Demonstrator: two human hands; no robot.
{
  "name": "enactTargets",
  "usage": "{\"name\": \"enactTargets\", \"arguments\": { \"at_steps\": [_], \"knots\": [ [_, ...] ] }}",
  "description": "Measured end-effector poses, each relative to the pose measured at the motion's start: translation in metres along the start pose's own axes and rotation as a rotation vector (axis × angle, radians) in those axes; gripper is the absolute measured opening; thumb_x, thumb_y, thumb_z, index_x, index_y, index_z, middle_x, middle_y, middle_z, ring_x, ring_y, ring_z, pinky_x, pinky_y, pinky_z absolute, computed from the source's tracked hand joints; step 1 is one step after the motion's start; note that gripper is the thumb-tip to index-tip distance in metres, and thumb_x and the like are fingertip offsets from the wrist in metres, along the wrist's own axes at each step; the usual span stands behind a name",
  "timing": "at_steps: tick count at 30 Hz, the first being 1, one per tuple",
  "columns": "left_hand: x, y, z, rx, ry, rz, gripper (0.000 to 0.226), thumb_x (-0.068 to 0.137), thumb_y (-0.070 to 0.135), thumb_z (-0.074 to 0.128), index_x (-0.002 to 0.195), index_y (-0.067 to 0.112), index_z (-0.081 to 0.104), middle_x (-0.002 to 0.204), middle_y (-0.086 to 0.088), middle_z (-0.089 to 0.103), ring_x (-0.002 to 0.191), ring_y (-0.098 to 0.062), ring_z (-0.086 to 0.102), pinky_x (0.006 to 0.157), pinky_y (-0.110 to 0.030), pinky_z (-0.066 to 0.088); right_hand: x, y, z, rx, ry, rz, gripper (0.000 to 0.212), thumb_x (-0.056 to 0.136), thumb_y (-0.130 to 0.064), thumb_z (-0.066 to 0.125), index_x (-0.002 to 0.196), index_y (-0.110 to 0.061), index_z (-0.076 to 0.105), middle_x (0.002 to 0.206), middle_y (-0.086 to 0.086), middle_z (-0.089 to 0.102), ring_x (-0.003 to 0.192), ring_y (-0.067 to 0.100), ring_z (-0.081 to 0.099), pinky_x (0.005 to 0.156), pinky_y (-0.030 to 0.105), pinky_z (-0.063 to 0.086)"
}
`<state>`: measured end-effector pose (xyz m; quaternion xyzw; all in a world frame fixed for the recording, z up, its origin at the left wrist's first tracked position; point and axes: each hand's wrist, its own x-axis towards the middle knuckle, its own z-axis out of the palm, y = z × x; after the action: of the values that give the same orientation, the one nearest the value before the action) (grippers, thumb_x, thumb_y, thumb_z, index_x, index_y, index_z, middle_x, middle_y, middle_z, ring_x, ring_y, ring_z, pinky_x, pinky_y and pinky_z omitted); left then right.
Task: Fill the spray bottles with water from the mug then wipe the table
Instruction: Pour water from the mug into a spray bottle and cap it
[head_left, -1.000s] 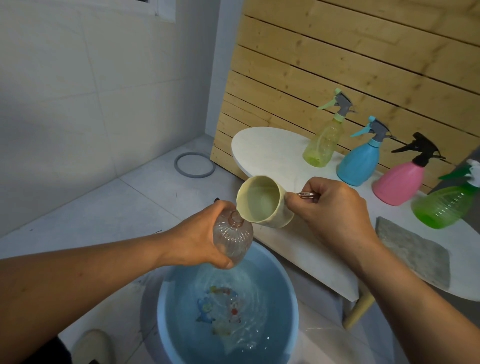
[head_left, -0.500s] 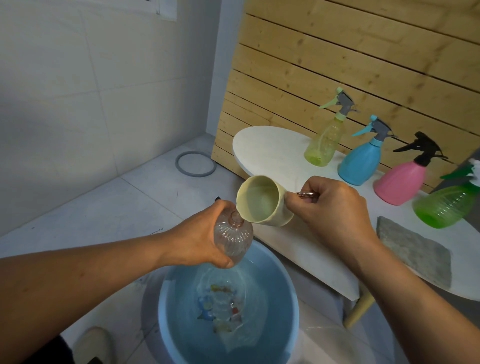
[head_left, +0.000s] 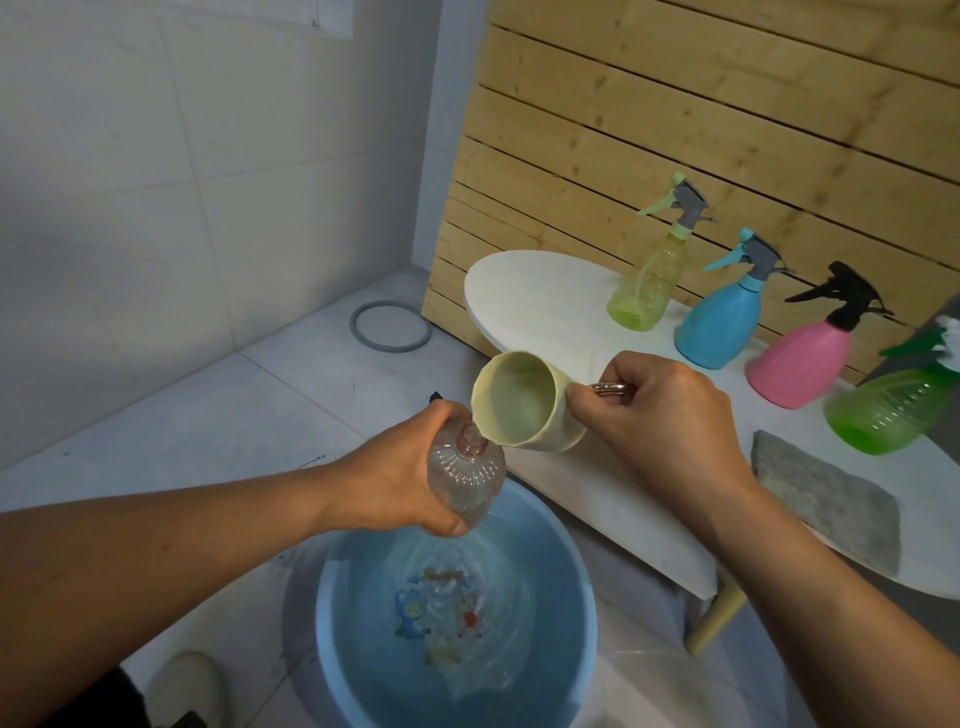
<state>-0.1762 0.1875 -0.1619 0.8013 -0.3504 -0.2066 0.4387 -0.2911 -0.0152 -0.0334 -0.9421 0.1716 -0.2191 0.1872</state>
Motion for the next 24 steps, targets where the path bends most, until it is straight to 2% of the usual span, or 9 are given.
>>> {"name": "enactTargets", "arguments": {
  "at_steps": [13,24],
  "knots": [
    [0.0006,-0.0009,0.0005,0.002,0.003,-0.004,0.102,0.056,0.031,0.101,0.136,0.043,0.039,0.125,0.023,0.057,0.115,0.000,0.061,0.095,-0.030,0.058,-0.0014,0.0000,0.0009,-0.013,0.008,-0.014,0.034,0.085,-0.038,0.072,0.059,-0.025,0.054,0.059,-0.007,0.058,0.062,0.010,0.052,0.093,0.046,0.047],
    [0.0004,-0.0007,0.0013,-0.008,-0.003,-0.004,0.101,0.057,0.030,0.101,0.136,0.043,0.039,0.125,0.023,0.057,0.114,0.000,0.061,0.094,-0.028,0.059,-0.0024,0.0016,0.0014,-0.028,0.011,-0.027,0.035,0.086,-0.038,0.071,0.058,-0.028,0.052,0.059,-0.007,0.058,0.062,0.011,0.053,0.091,0.046,0.047]
  ]
}}
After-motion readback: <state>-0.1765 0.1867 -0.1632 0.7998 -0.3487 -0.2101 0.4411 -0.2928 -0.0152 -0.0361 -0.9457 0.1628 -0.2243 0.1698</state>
